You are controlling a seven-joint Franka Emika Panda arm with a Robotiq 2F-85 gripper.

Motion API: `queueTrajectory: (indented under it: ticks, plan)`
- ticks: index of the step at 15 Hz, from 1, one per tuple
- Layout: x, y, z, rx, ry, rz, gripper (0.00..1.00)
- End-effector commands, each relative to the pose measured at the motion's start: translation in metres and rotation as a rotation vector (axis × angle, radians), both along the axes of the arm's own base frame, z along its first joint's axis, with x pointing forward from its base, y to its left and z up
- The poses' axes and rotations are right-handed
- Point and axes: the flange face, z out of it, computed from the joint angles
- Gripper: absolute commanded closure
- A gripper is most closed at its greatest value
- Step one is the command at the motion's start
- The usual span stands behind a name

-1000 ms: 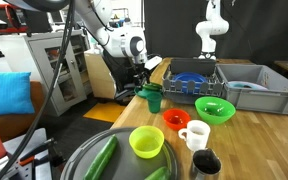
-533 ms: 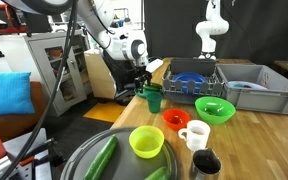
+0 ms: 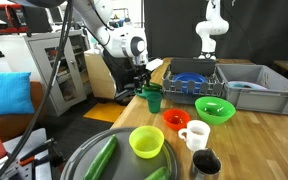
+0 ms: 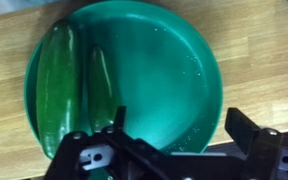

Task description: Remove the small pepper from the dark green plate and put it on the grey plate

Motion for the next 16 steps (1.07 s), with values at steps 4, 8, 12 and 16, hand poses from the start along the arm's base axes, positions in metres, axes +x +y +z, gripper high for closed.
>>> queueTrajectory:
  ticks: [4,8,12,16]
  plan:
    - [-0.034,-0.003,0.046,-0.010,0.050,0.014,0.00]
    - [-0.026,0.016,0.065,0.037,-0.041,0.047,0.00]
    - [-0.017,0.019,0.046,0.075,-0.078,0.051,0.00]
    - [-0.005,0.012,0.017,0.099,-0.111,0.050,0.00]
